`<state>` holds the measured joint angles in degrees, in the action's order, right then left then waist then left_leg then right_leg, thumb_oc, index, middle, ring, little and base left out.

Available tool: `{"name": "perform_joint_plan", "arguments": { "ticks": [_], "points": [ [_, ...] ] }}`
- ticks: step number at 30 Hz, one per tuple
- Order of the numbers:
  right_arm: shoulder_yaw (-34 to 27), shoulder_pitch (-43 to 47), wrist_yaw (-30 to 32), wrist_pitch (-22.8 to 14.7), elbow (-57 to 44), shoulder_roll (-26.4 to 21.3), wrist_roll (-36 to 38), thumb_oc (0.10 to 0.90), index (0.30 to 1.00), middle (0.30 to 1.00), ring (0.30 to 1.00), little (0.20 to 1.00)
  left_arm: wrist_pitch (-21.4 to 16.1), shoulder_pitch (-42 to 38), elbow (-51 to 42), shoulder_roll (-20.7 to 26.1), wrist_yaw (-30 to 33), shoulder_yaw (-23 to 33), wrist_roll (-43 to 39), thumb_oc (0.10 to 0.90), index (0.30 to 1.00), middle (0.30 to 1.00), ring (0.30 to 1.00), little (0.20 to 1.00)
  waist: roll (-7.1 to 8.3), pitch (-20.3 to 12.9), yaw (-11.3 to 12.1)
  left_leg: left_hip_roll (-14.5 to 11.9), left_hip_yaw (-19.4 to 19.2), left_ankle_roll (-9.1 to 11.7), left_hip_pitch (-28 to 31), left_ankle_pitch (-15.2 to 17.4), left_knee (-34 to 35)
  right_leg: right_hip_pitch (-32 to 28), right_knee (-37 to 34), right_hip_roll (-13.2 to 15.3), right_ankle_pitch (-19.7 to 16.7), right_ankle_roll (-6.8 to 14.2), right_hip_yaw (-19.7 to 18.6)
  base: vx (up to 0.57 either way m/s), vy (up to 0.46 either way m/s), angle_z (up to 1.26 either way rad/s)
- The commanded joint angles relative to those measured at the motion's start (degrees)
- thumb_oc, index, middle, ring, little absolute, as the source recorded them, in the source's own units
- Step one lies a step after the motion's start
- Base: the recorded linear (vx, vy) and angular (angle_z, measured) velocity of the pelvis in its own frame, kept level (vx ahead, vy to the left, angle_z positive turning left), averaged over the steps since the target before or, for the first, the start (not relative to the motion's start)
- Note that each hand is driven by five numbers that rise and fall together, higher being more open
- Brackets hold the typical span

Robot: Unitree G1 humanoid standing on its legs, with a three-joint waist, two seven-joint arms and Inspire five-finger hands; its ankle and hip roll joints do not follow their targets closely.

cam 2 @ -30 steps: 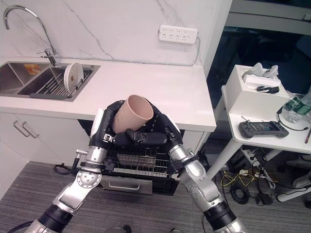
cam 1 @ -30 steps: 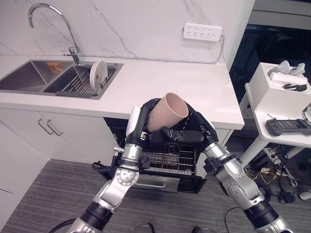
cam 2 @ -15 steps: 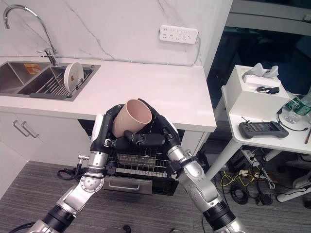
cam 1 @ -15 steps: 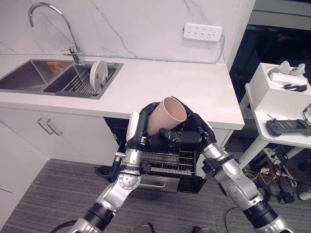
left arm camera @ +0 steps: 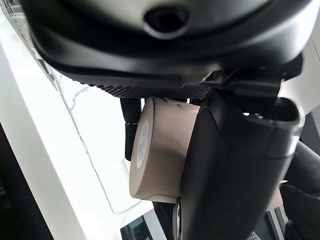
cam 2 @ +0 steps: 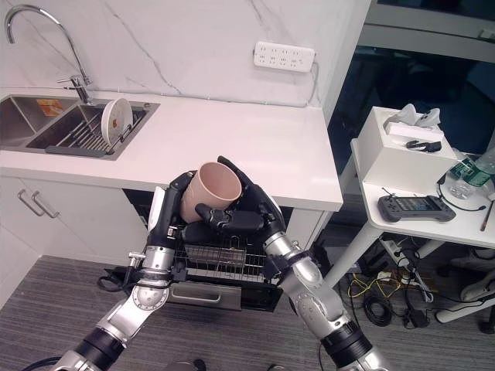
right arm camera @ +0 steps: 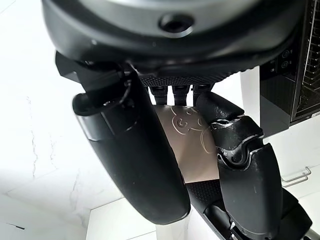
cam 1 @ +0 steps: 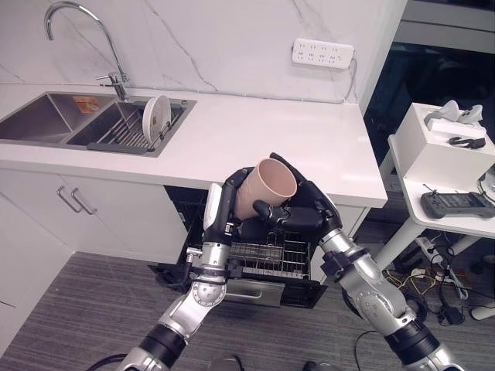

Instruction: Place the dishes in the dishwasher.

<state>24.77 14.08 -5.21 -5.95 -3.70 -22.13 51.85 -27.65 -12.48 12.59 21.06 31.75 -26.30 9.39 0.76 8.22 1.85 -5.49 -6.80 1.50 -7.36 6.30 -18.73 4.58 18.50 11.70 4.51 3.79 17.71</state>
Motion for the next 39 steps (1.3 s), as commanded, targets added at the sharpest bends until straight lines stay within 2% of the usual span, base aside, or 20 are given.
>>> {"name": "perform_joint_plan", "arguments": {
  "ticks": [1,6,13,14,15,16,22,34,35,38,39],
  "points": [
    [-0.72,11.89,-9.10,-6.93,-8.64,8.01,6.06,0.800,0.900,0.900,0.900,0.900,-3.53,-4.63,-0.32,-1.04,-1.53,-6.84,3.38,0.400,0.300,0.300,0.300,0.300,1.05,-2.12,-0.11,-2.22,-1.20,1.39,3.24,6.07,1.54,-4.27,-1.32,0.86,5.47,4.49,-4.53,0.00,0.000,0.00],
    [-0.14,11.99,-7.98,-7.70,-8.31,7.92,0.24,0.800,0.900,0.900,0.900,0.900,-3.97,-5.02,0.35,-1.11,-0.79,-7.18,4.22,0.400,0.300,0.300,0.300,0.300,1.05,-2.18,-0.19,-2.18,-1.18,1.29,3.22,6.08,1.54,-4.20,-1.32,0.87,5.40,4.49,-4.64,0.00,0.000,0.00],
    [0.09,12.43,-8.39,-7.22,-7.39,7.66,0.86,0.800,0.900,0.900,0.900,0.900,-4.04,-5.20,1.18,-1.24,-0.96,-7.56,4.18,0.400,0.300,0.300,0.300,0.300,1.03,-2.21,-0.17,-2.12,-1.11,1.30,3.14,6.06,1.54,-4.14,-1.32,0.96,5.36,4.52,-4.66,0.00,0.000,0.00],
    [0.13,12.44,-8.38,-7.25,-7.33,7.70,0.50,0.629,0.644,0.644,0.644,0.644,-4.00,-5.25,1.23,-1.19,-0.94,-7.61,4.08,0.400,0.300,0.300,0.300,0.300,1.04,-2.22,-0.16,-2.11,-1.10,1.29,3.15,6.07,1.54,-4.15,-1.32,0.96,5.36,4.51,-4.62,0.00,0.000,0.00],
    [0.21,12.46,-8.08,-7.52,-7.34,7.63,-0.39,0.436,0.354,0.354,0.354,0.354,-4.00,-5.22,1.21,-1.09,-0.90,-7.59,4.16,0.400,0.300,0.300,0.300,0.300,1.03,-2.20,-0.14,-2.09,-1.06,1.26,3.17,6.08,1.54,-4.16,-1.32,0.94,5.34,4.50,-4.62,0.00,0.000,0.00],
    [0.26,12.47,-7.90,-7.60,-7.38,7.60,-0.71,0.400,0.300,0.300,0.300,0.300,-3.99,-5.20,1.19,-1.05,-0.86,-7.59,4.19,0.400,0.300,0.300,0.300,0.300,1.02,-2.20,-0.14,-2.08,-1.05,1.26,3.17,6.07,1.54,-4.16,-1.32,0.93,5.33,4.50,-4.62,0.00,0.000,0.00],
    [0.67,12.48,-6.79,-8.93,-7.42,7.05,-4.27,0.400,0.300,0.300,0.300,0.300,-3.58,-4.73,0.75,-0.73,-1.52,-7.50,4.14,0.400,0.300,0.300,0.300,0.300,0.98,-2.00,-0.04,-2.13,-0.99,1.25,3.16,5.97,1.54,-4.18,-1.32,0.89,5.34,4.44,-4.64,0.00,0.000,0.00],
    [0.26,13.25,-2.41,-11.20,-7.48,6.85,-8.40,0.400,0.300,0.300,0.300,0.300,0.89,-4.76,-1.24,-0.12,-3.43,-7.65,3.57,0.400,0.300,0.300,0.300,0.300,0.55,-1.91,-0.01,-2.18,-1.02,1.29,3.16,5.87,1.54,-4.25,-1.32,0.95,5.44,4.30,-4.48,0.00,0.000,0.00],
    [0.08,13.16,-1.44,-11.40,-7.59,6.78,-9.84,0.400,0.300,0.300,0.300,0.300,1.77,-4.67,-1.38,0.08,-4.26,-7.50,3.25,0.400,0.300,0.300,0.300,0.300,0.49,-1.93,-0.02,-2.20,-1.07,1.31,3.17,5.84,1.54,-4.26,-1.32,0.98,5.41,4.33,-4.45,0.00,0.000,0.00],
    [-0.58,13.63,2.63,-13.36,-7.28,5.76,-20.11,0.400,0.300,0.300,0.300,0.300,3.64,-4.77,-1.38,0.27,-5.93,-7.75,3.10,0.400,0.300,0.300,0.300,0.300,0.47,-1.96,-0.11,-2.15,-1.11,1.27,3.20,5.91,1.54,-4.22,-1.32,1.00,5.43,4.36,-4.44,0.00,0.000,0.00],
    [-0.55,13.70,2.78,-13.43,-7.26,5.73,-20.98,0.400,0.300,0.300,0.300,0.300,3.79,-4.81,-1.39,0.28,-6.06,-7.75,3.04,0.400,0.300,0.300,0.300,0.300,0.45,-1.94,-0.11,-2.15,-1.12,1.27,3.20,5.91,1.54,-4.21,-1.32,1.00,5.42,4.37,-4.45,0.00,0.000,0.00]
  ]
}}
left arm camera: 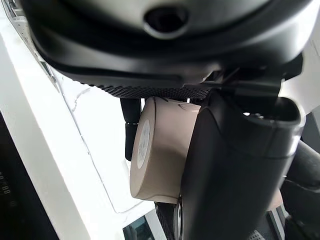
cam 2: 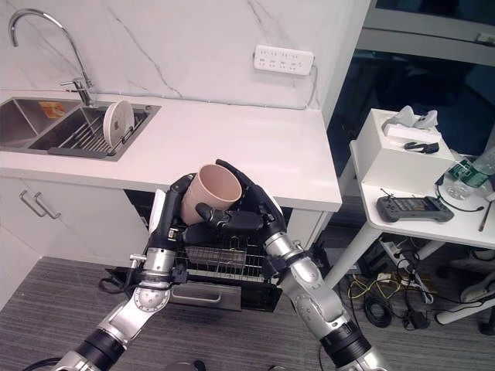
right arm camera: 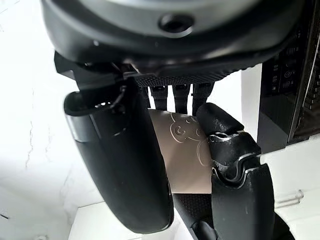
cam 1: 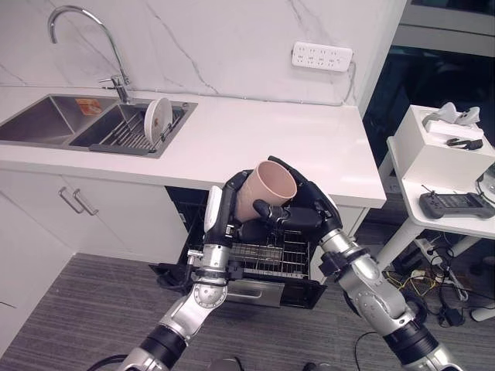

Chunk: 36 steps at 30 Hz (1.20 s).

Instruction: Place the dishes in the dishwasher.

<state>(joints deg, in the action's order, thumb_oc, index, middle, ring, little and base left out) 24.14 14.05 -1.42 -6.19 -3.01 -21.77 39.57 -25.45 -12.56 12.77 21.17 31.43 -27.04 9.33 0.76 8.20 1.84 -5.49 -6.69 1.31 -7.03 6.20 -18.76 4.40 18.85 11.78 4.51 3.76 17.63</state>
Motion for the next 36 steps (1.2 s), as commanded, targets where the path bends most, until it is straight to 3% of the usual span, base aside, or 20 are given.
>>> {"name": "perform_joint_plan", "arguments": {
  "ticks": [1,7,14,15,16,17,18,19,31,32,33,34,36],
  "points": [
    [-0.43,14.19,0.87,-14.02,-7.96,4.35,-14.02,0.400,0.300,0.300,0.300,0.300,2.62,-4.79,-1.64,0.22,-6.43,-7.20,3.08,0.400,0.300,0.300,0.300,0.300,0.45,-1.88,-0.27,-2.22,-1.34,1.45,2.87,6.01,1.57,-3.93,-1.67,0.93,5.39,4.41,-4.42,0.00,0.000,0.00],
    [-1.64,16.04,4.64,-16.50,-8.32,0.86,-25.72,0.400,0.300,0.300,0.300,0.300,5.58,-4.84,-1.25,0.45,-8.95,-7.68,2.69,0.400,0.300,0.300,0.300,0.300,0.36,-1.63,-0.63,-2.39,-1.73,1.50,2.98,6.10,1.57,-3.78,-1.67,0.87,5.38,4.49,-4.64,0.00,0.000,0.00],
    [-2.06,17.19,4.78,-16.80,-10.53,-1.66,-25.41,0.400,0.300,0.300,0.300,0.300,6.34,-4.78,-0.65,0.51,-9.24,-7.68,2.11,0.400,0.300,0.300,0.300,0.300,0.37,-1.45,-0.74,-2.54,-2.01,1.65,2.93,6.13,1.57,-3.66,-1.67,0.81,5.46,4.46,-4.64,0.00,0.000,0.00],
    [-2.05,17.14,4.88,-16.83,-10.71,-1.87,-25.07,0.400,0.300,0.300,0.300,0.300,6.38,-4.60,-0.84,0.53,-9.18,-7.54,2.11,0.445,0.368,0.368,0.368,0.368,0.37,-1.45,-0.69,-2.54,-2.03,1.66,2.94,6.13,1.57,-3.69,-1.67,0.83,5.47,4.44,-4.57,0.00,0.000,0.00],
    [-1.99,17.13,5.00,-16.85,-10.71,-2.01,-24.80,0.400,0.300,0.300,0.300,0.300,6.24,-4.52,-0.91,0.58,-9.03,-7.51,1.94,0.533,0.500,0.500,0.500,0.500,0.36,-1.43,-0.64,-2.53,-2.00,1.67,2.94,6.13,1.57,-3.71,-1.67,0.83,5.46,4.44,-4.53,0.00,0.000,0.00],
    [-1.81,17.16,5.08,-16.78,-10.51,-2.01,-23.43,0.400,0.300,0.300,0.300,0.300,5.86,-4.44,-1.15,0.62,-8.62,-7.30,1.79,0.557,0.535,0.535,0.535,0.535,0.32,-1.42,-0.50,-2.51,-1.91,1.69,2.91,6.09,1.57,-3.76,-1.67,0.85,5.45,4.41,-4.40,0.00,0.000,0.00],
    [-1.66,17.20,5.45,-16.93,-10.25,-1.88,-23.37,0.400,0.300,0.300,0.300,0.300,5.83,-4.37,-1.64,0.70,-8.81,-6.97,1.55,0.609,0.613,0.613,0.613,0.613,0.33,-1.44,-0.33,-2.49,-1.84,1.73,2.80,6.03,1.57,-3.78,-1.67,0.91,5.48,4.38,-4.25,0.00,0.000,0.00],
    [-1.50,17.36,5.64,-17.04,-9.99,-1.58,-23.59,0.400,0.300,0.300,0.300,0.300,5.35,-4.14,-1.86,0.75,-8.66,-6.90,1.90,0.400,0.300,0.300,0.300,0.300,0.30,-1.46,-0.18,-2.46,-1.78,1.72,2.82,6.01,1.57,-3.90,-1.67,0.92,5.51,4.31,-4.12,0.00,0.000,0.00],
    [-1.08,17.41,5.96,-16.54,-9.87,-1.13,-23.56,0.400,0.300,0.300,0.300,0.300,6.43,-4.33,-3.24,1.22,-9.76,-6.46,1.52,0.400,0.300,0.300,0.300,0.300,0.26,-1.54,0.02,-2.32,-1.66,1.56,2.81,6.10,1.57,-3.93,-1.67,1.01,5.53,4.33,-4.06,0.00,0.000,0.00],
    [-0.94,17.33,6.10,-16.52,-9.86,-1.10,-23.37,0.400,0.300,0.300,0.300,0.300,6.27,-4.33,-3.31,1.25,-9.56,-6.56,1.47,0.447,0.371,0.371,0.371,0.371,0.24,-1.53,0.03,-2.30,-1.64,1.53,2.82,6.11,1.57,-3.95,-1.67,0.98,5.57,4.31,-4.09,0.00,0.000,0.00],
    [-0.91,17.24,6.12,-16.59,-9.88,-1.07,-23.18,0.400,0.300,0.300,0.300,0.300,6.32,-4.34,-3.40,1.22,-9.35,-6.55,1.34,0.676,0.714,0.714,0.714,0.714,0.24,-1.51,0.00,-2.30,-1.63,1.52,2.84,6.11,1.57,-3.96,-1.67,0.96,5.57,4.29,-4.11,0.00,0.000,0.00],
    [-0.99,17.16,6.08,-16.60,-9.85,-1.00,-22.99,0.400,0.300,0.300,0.300,0.300,6.38,-4.34,-3.56,1.17,-9.39,-6.49,1.10,0.800,0.900,0.900,0.900,0.900,0.23,-1.50,0.00,-2.32,-1.62,1.51,2.86,6.10,1.57,-3.98,-1.67,0.95,5.57,4.26,-4.12,0.00,0.000,0.00],
    [-1.11,17.04,6.20,-16.67,-9.89,-0.95,-22.40,0.400,0.300,0.300,0.300,0.300,6.28,-4.16,-3.73,1.11,-9.59,-6.24,0.42,0.800,0.900,0.900,0.900,0.900,0.22,-1.42,0.01,-2.34,-1.59,1.52,2.84,6.06,1.57,-4.00,-1.67,0.90,5.58,4.23,-4.14,0.00,0.000,0.00]
  ]
}}
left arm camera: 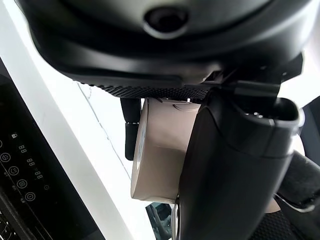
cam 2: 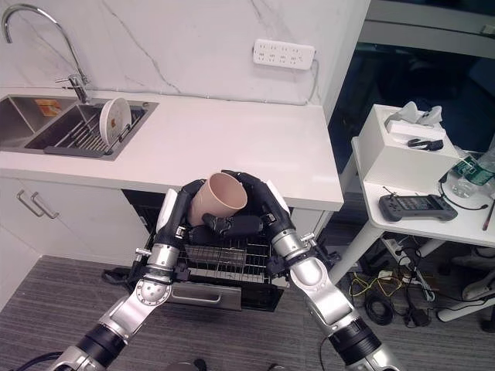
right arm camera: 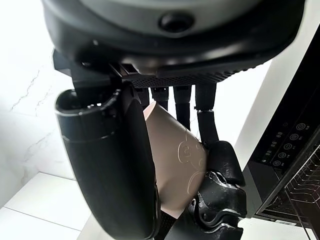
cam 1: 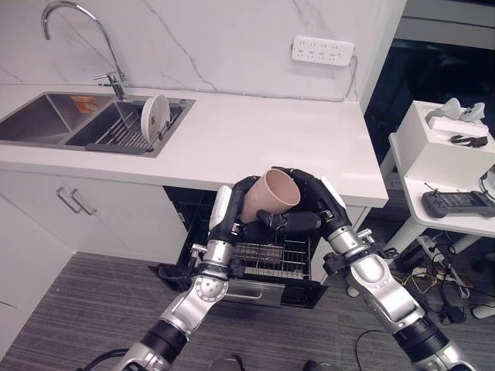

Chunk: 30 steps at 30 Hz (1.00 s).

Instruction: Place the dishes in the dishwasher.

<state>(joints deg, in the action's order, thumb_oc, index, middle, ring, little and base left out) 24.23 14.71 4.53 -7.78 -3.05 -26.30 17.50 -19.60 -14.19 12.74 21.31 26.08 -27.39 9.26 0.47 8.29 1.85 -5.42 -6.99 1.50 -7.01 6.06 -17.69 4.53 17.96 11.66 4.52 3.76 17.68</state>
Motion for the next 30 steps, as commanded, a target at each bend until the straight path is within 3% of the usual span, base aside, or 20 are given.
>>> {"name": "perform_joint_plan", "arguments": {
  "ticks": [1,6,9,15,19,30],
  "points": [
    [-1.22,16.33,0.31,-14.99,-9.89,3.57,0.14,0.400,0.300,0.300,0.300,0.300,0.38,-2.49,-3.90,1.02,-4.25,-5.81,0.22,0.800,0.900,0.900,0.900,0.900,0.47,-1.52,-0.02,-2.43,-1.28,1.34,2.80,6.20,0.51,-4.15,-0.77,1.00,5.61,4.23,-4.21,0.00,0.000,0.00],
    [-1.57,15.38,2.90,-15.57,-10.04,3.82,-0.73,0.400,0.300,0.300,0.300,0.300,-0.09,-2.09,-4.30,0.79,-3.23,-5.68,0.46,0.800,0.900,0.900,0.900,0.900,0.41,-1.50,-0.21,-2.63,-1.40,1.37,2.84,6.14,0.51,-4.19,-0.77,0.97,5.56,4.16,-4.17,0.00,0.000,0.00],
    [-3.03,14.25,7.41,-16.41,-9.66,3.57,-3.02,0.400,0.300,0.300,0.300,0.300,-0.40,-1.58,-4.29,0.95,-2.67,-5.25,0.49,0.800,0.900,0.900,0.900,0.900,0.32,-1.52,-0.39,-2.77,-1.54,1.39,2.86,6.05,0.51,-4.26,-0.77,0.97,5.52,4.15,-4.11,0.00,0.000,0.00],
    [-10.19,10.61,18.11,-19.78,-7.77,2.00,-5.75,0.400,0.300,0.300,0.300,0.300,-0.29,-0.46,-4.74,1.30,-1.54,-3.83,0.24,0.800,0.900,0.900,0.900,0.900,0.30,-1.49,-1.30,-3.15,-2.08,1.41,2.98,6.05,0.51,-4.31,-0.77,0.90,5.51,4.27,-4.01,0.00,0.000,0.00],
    [-14.87,7.48,21.90,-21.66,-7.51,0.93,-4.82,0.400,0.300,0.300,0.300,0.300,-0.35,-0.03,-4.68,1.19,-0.26,-2.84,0.37,0.800,0.900,0.900,0.900,0.900,0.29,-1.33,-2.15,-3.36,-2.53,1.37,3.10,6.13,0.51,-4.22,-0.77,0.81,5.52,4.28,-4.25,0.00,0.000,0.00],
    [-23.31,0.18,26.42,-26.40,-6.42,-1.08,-2.53,0.400,0.300,0.300,0.300,0.300,-0.19,1.73,-5.74,1.83,1.98,-0.03,0.98,0.800,0.900,0.900,0.900,0.900,0.15,-1.41,-3.94,-3.86,-3.58,1.45,3.44,6.14,0.51,-4.05,-0.77,0.48,5.63,4.26,-4.90,0.00,0.001,-0.01]
  ]
}}
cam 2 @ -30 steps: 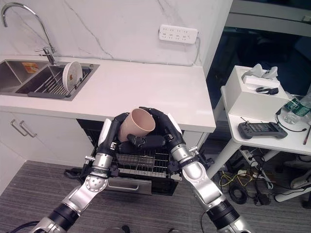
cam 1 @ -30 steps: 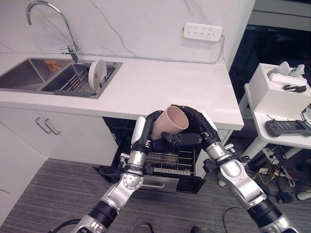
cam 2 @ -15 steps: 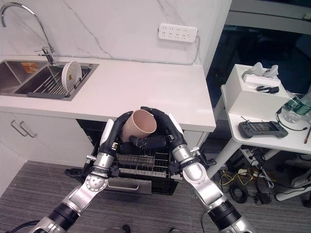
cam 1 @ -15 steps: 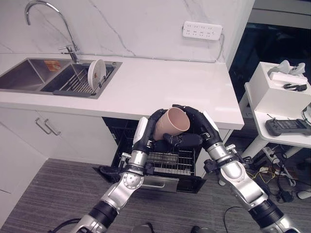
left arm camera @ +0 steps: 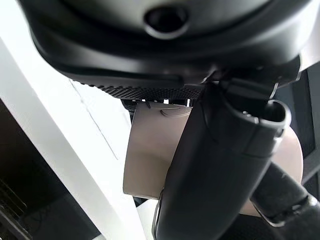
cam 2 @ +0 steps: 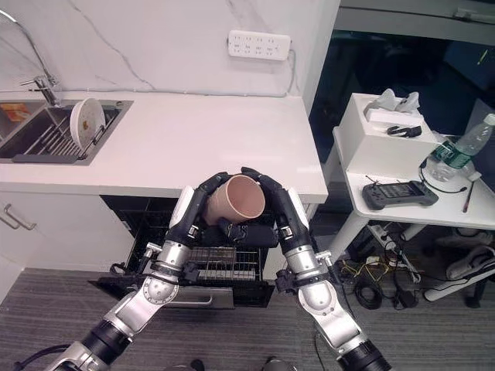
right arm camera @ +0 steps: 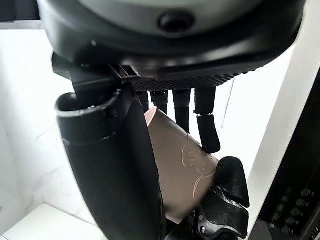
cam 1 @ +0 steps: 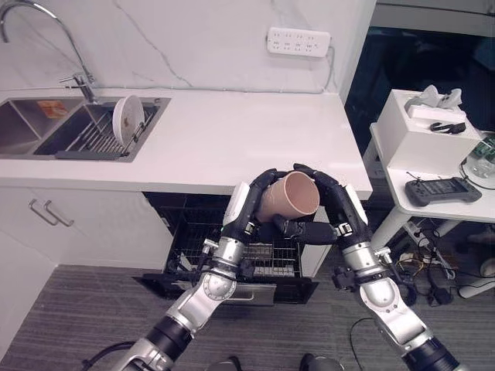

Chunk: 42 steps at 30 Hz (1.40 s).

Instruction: Place the dishes in the dishwasher.

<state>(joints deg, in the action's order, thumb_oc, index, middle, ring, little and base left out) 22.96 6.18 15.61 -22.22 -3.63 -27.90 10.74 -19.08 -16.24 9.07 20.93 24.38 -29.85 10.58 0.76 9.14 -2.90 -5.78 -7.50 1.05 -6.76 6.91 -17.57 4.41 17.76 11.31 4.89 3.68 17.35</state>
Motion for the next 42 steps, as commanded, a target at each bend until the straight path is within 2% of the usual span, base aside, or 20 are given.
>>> {"name": "perform_joint_plan", "arguments": {
  "ticks": [1,7,11,18,27,29,36,42],
  "points": [
    [-22.68,8.26,15.68,-12.00,-5.94,0.24,4.37,0.400,0.300,0.300,0.300,0.300,-0.60,3.89,-2.32,2.36,3.71,2.69,-0.36,0.800,0.900,0.900,0.900,0.900,-0.18,-2.26,0.68,-3.53,-3.11,1.93,3.16,5.26,0.39,-3.85,-0.57,0.82,5.23,4.33,-4.63,0.00,0.000,0.00],
    [-24.28,7.08,16.29,-12.76,-5.92,-0.21,5.58,0.400,0.300,0.300,0.300,0.300,0.03,4.31,-3.15,2.74,3.87,3.45,-0.26,0.800,0.900,0.900,0.900,0.900,-0.21,-2.20,0.38,-3.53,-3.29,1.93,3.08,5.20,0.39,-3.69,-0.57,0.79,5.14,4.37,-4.77,0.00,0.000,0.00],
    [-24.84,6.80,19.03,-12.01,-6.39,-0.63,3.70,0.400,0.300,0.300,0.300,0.300,0.39,4.44,-3.44,2.88,4.37,3.91,0.19,0.800,0.900,0.900,0.900,0.900,-0.25,-2.29,0.21,-3.59,-3.46,1.99,3.00,5.20,0.39,-3.55,-0.57,0.77,5.17,4.43,-4.91,0.00,0.000,0.00],
    [-27.91,5.04,22.64,-13.19,-5.51,-1.61,3.44,0.400,0.300,0.300,0.300,0.300,-0.06,5.24,-4.13,3.90,5.59,5.44,1.04,0.800,0.900,0.900,0.900,0.900,-0.23,-2.29,-0.06,-3.53,-3.60,1.96,2.95,5.22,0.39,-3.39,-0.57,0.75,5.00,4.51,-5.01,0.00,0.000,0.00],
    [-31.09,3.92,24.84,-13.66,-5.24,-2.60,3.63,0.400,0.300,0.300,0.300,0.300,0.04,6.04,-4.31,4.82,6.22,7.47,0.62,0.800,0.900,0.900,0.900,0.900,-0.33,-2.43,-0.31,-3.61,-3.65,2.14,2.73,5.18,0.39,-3.16,-0.57,0.59,5.04,4.53,-5.12,0.00,0.000,0.00],
    [-31.35,3.83,25.38,-13.52,-5.10,-3.05,3.56,0.400,0.300,0.300,0.300,0.300,-1.63,6.20,-4.31,4.89,7.86,7.74,-0.73,0.800,0.900,0.900,0.900,0.900,-0.30,-2.40,-0.28,-3.58,-3.53,2.20,2.69,5.14,0.39,-3.17,-0.57,0.57,5.05,4.52,-5.13,0.00,0.000,0.00],
    [-32.18,2.85,26.02,-13.92,-4.97,-2.34,3.25,0.400,0.300,0.300,0.300,0.300,-12.05,7.30,-7.80,3.05,15.09,12.09,-3.65,0.800,0.900,0.900,0.900,0.900,0.10,-2.35,0.08,-3.52,-3.22,2.24,2.56,5.24,0.39,-3.16,-0.57,0.66,4.97,4.48,-4.89,0.00,0.000,0.00],
    [-31.82,2.37,25.08,-14.24,-4.93,-1.47,3.36,0.400,0.300,0.300,0.300,0.300,-16.72,7.91,-9.57,1.11,18.81,15.07,-5.17,0.800,0.900,0.900,0.900,0.900,0.39,-2.40,0.13,-3.63,-3.04,2.43,2.57,5.22,0.39,-3.29,-0.57,0.61,5.07,4.41,-4.79,0.00,0.000,0.00]
  ]
}}
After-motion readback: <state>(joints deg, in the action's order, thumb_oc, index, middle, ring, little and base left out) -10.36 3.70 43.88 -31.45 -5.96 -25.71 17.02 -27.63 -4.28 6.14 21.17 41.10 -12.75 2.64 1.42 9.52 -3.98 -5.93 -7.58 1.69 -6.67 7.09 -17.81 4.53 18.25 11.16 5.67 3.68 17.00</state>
